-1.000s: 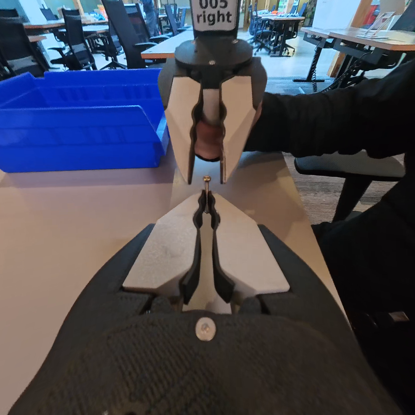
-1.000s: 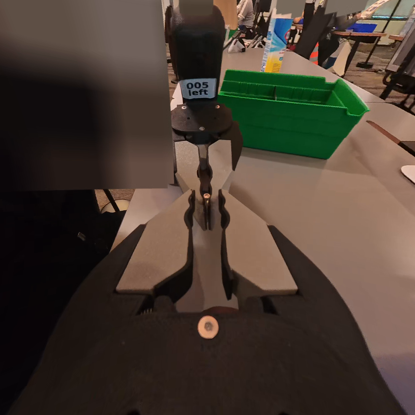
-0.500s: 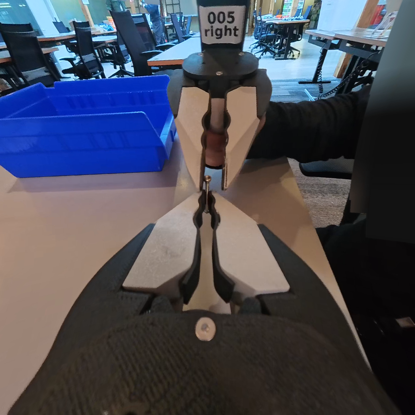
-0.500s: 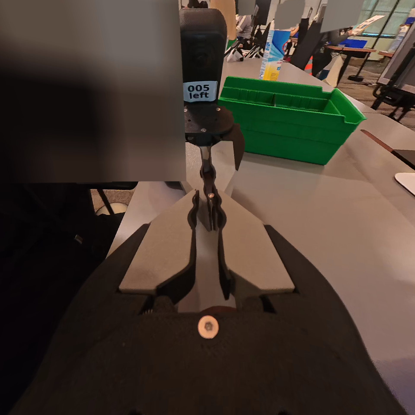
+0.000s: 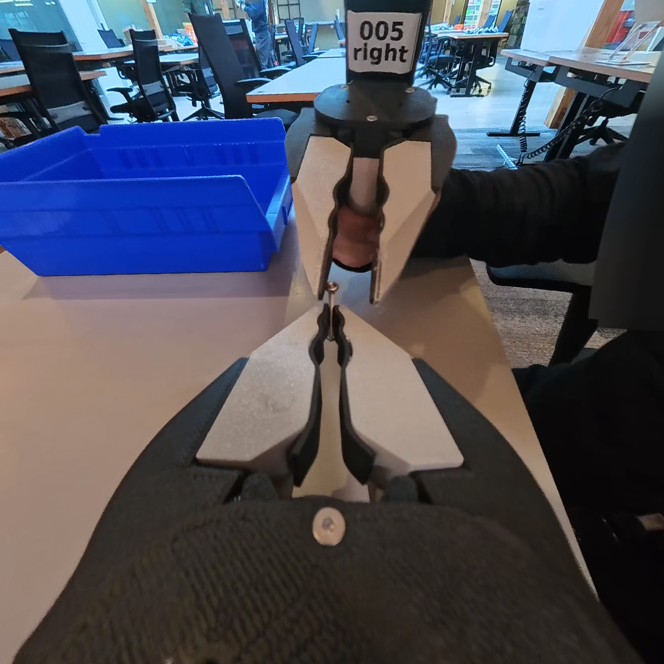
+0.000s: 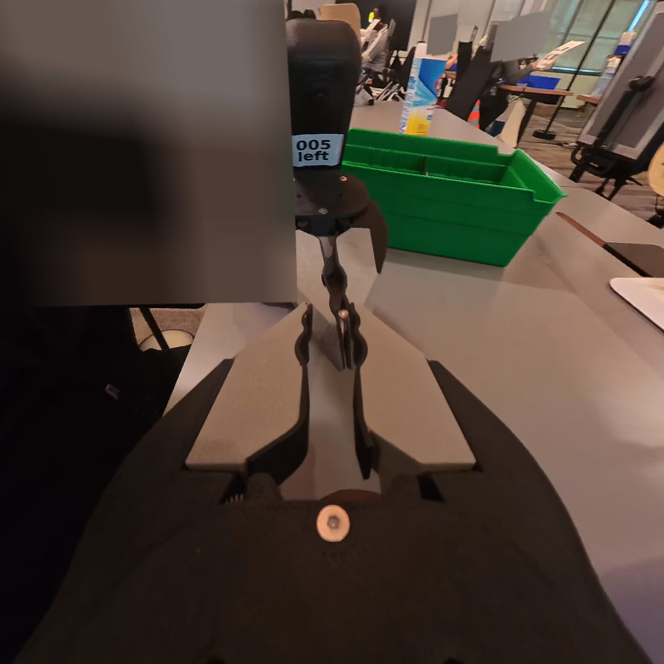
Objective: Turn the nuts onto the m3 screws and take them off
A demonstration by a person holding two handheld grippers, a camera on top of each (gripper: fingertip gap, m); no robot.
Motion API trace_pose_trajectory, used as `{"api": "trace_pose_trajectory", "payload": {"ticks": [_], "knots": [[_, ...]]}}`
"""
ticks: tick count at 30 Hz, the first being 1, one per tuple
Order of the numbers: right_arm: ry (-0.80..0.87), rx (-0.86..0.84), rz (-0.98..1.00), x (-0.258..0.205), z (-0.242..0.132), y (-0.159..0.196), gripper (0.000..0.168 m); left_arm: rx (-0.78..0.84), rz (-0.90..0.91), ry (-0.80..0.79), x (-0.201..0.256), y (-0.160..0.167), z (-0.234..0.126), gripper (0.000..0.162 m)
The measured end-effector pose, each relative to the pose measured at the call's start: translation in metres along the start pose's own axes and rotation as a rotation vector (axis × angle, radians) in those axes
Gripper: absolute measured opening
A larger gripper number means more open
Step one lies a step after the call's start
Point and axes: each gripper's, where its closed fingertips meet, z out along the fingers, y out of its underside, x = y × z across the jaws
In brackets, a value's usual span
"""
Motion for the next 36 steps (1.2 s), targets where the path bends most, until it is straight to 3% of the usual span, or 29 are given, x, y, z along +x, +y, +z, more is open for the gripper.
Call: {"api": "trace_pose_trajectory", "payload": {"ticks": [3, 6, 12, 15, 19, 21, 25, 26, 28, 31, 36], "knots": [[-0.011, 0.026, 0.047, 0.002, -0.011, 0.001, 0.006, 0.002, -0.008, 0.002, 0.000, 0.000, 0.000, 0.000], [0.026, 0.033, 0.072, 0.010, -0.009, 0.000, 0.017, 0.005, -0.007, 0.009, 0.001, -0.001, 0.000, 0.000], [0.013, -0.002, 0.039, 0.004, 0.002, 0.003, 0.016, -0.005, -0.005, -0.021, -0.004, 0.001, 0.000, 0.000], [-0.005, 0.036, 0.051, 0.002, -0.010, 0.000, 0.000, -0.001, -0.014, -0.031, -0.006, 0.000, -0.001, 0.000], [0.056, 0.047, 0.098, 0.016, -0.007, -0.002, 0.021, -0.002, -0.029, -0.019, -0.006, 0.001, 0.000, 0.000], [0.039, 0.023, 0.086, 0.013, 0.001, 0.000, 0.020, -0.008, -0.023, -0.025, -0.006, 0.002, 0.001, 0.000], [0.038, -0.001, 0.058, 0.009, 0.000, 0.004, 0.015, -0.004, -0.024, -0.041, -0.009, 0.001, -0.001, 0.000], [0.032, 0.007, 0.052, 0.008, -0.005, 0.004, 0.002, 0.000, -0.028, -0.045, -0.010, 0.000, -0.002, 0.000], [0.032, 0.072, 0.082, 0.009, -0.014, -0.004, 0.000, -0.007, -0.043, -0.043, -0.012, 0.002, -0.002, 0.000], [0.056, 0.079, 0.140, 0.019, -0.012, -0.004, 0.026, -0.001, -0.047, -0.031, -0.010, 0.001, -0.001, 0.000], [0.015, 0.024, 0.092, 0.007, 0.007, 0.001, 0.024, -0.010, -0.041, -0.040, -0.010, 0.002, 0.000, 0.000]]}}
